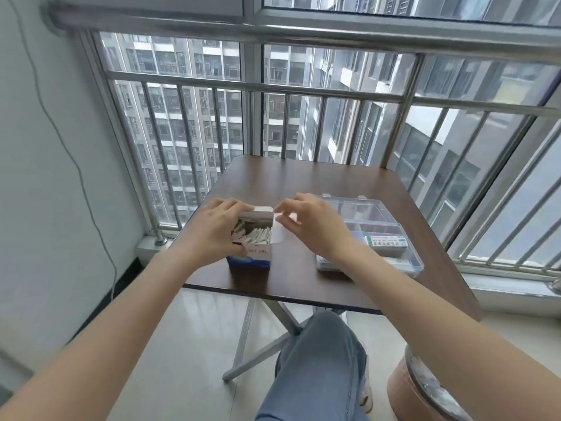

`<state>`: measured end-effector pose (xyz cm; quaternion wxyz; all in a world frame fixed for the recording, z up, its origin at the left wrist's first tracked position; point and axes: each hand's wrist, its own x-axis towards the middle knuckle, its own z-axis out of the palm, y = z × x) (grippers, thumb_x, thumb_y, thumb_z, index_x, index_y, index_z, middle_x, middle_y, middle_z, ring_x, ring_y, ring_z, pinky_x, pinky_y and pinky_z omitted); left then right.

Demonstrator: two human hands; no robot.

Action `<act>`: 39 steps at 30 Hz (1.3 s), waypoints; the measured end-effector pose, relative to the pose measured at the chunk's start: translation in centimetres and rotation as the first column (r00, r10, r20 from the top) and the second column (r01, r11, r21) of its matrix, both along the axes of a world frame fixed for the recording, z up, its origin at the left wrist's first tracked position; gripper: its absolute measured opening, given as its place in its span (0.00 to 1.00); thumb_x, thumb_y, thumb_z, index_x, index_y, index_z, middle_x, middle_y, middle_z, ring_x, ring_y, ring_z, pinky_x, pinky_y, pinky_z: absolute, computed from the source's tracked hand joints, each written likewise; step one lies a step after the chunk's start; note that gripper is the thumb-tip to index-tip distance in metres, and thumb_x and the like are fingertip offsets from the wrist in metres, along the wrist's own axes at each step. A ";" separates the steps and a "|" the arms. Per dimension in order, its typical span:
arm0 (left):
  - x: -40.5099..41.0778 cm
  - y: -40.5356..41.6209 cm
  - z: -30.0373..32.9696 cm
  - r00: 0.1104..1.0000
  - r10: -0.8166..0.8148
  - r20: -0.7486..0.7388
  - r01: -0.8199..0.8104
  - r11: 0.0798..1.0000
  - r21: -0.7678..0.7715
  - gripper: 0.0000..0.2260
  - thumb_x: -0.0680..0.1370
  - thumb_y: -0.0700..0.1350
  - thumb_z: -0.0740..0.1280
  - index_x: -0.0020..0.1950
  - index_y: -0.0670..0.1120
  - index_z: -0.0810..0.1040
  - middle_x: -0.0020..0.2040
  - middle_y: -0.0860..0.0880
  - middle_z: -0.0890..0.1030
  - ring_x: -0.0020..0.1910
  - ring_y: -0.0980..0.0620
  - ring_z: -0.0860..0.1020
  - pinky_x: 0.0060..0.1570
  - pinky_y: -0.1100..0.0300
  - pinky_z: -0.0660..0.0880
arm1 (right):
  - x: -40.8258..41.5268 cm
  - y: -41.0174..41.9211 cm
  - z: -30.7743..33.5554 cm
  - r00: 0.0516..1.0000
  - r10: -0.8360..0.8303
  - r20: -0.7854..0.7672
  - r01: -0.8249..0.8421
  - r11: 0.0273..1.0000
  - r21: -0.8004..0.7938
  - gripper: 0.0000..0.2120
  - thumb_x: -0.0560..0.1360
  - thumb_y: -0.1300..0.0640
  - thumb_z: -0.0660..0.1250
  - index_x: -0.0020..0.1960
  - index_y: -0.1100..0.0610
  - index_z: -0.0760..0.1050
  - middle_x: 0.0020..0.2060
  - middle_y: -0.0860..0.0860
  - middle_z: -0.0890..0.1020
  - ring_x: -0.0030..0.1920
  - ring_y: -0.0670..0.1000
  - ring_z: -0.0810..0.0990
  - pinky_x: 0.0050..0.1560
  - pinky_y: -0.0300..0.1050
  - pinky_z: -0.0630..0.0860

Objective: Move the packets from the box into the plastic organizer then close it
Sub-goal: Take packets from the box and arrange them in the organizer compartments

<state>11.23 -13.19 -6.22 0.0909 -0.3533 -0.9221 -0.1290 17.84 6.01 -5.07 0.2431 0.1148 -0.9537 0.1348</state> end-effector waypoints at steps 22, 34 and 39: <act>1.2 -0.9 -1.2 0.997 -0.055 0.056 0.041 0.973 0.227 0.34 0.63 0.44 0.79 0.67 0.47 0.71 0.60 0.52 0.76 0.62 0.50 0.65 0.51 0.68 0.59 | -1.7 -5.5 -0.5 0.999 0.036 0.002 -0.032 0.847 0.530 0.02 0.71 0.60 0.70 0.43 0.56 0.81 0.41 0.52 0.81 0.43 0.55 0.78 0.41 0.45 0.61; 0.3 0.2 0.0 0.997 -0.020 0.071 0.019 1.000 0.019 0.32 0.67 0.46 0.75 0.69 0.47 0.68 0.66 0.50 0.73 0.64 0.48 0.64 0.61 0.57 0.62 | -1.3 -2.2 1.3 0.997 -0.003 0.073 0.010 0.995 -0.098 0.06 0.78 0.57 0.64 0.46 0.59 0.72 0.45 0.55 0.81 0.42 0.58 0.78 0.41 0.55 0.77; -0.9 0.7 -0.1 0.987 -0.024 0.161 0.019 0.999 0.029 0.33 0.69 0.42 0.73 0.73 0.49 0.65 0.67 0.49 0.72 0.65 0.48 0.66 0.60 0.58 0.64 | -1.0 -0.6 1.6 0.997 -0.066 0.043 0.077 0.936 -0.344 0.03 0.77 0.60 0.65 0.46 0.60 0.74 0.44 0.56 0.83 0.38 0.52 0.79 0.42 0.52 0.80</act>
